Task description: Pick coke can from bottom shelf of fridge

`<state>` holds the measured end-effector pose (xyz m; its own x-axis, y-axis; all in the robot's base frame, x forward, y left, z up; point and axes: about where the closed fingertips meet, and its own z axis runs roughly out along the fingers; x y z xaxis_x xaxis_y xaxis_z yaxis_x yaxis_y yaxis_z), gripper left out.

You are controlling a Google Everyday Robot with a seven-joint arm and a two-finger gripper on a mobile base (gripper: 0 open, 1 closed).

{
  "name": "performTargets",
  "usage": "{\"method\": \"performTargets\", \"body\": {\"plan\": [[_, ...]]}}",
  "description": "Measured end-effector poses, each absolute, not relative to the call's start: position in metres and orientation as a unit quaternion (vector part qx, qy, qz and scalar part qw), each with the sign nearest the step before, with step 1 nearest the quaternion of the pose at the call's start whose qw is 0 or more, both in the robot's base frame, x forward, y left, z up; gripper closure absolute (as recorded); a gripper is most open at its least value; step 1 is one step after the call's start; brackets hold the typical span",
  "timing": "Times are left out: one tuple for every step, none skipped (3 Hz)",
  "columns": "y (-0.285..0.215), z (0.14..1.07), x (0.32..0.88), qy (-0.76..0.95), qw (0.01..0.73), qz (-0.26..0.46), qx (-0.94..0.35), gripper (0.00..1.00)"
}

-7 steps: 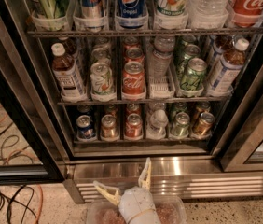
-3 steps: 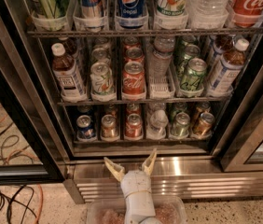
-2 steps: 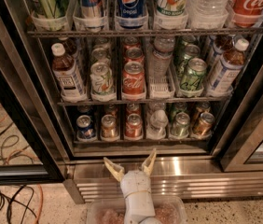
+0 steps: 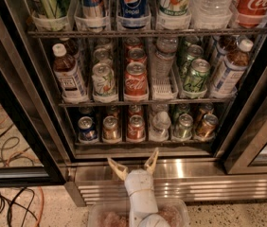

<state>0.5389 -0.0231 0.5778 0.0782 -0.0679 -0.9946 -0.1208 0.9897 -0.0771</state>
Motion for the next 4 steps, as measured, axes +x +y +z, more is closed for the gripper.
{"method": "performTargets", "body": {"plan": [[-0.0217,0.5697,0.57,0.649,0.758,0.03,-0.06,0.0],[-0.026,0.5755,0.5723,0.629,0.773,0.004,-0.075,0.0],[-0.026,0.5755,0.5723,0.629,0.773,0.004,-0.075,0.0],[-0.0259,0.5755,0.5723,0.629,0.773,0.004,-0.075,0.16]]}}
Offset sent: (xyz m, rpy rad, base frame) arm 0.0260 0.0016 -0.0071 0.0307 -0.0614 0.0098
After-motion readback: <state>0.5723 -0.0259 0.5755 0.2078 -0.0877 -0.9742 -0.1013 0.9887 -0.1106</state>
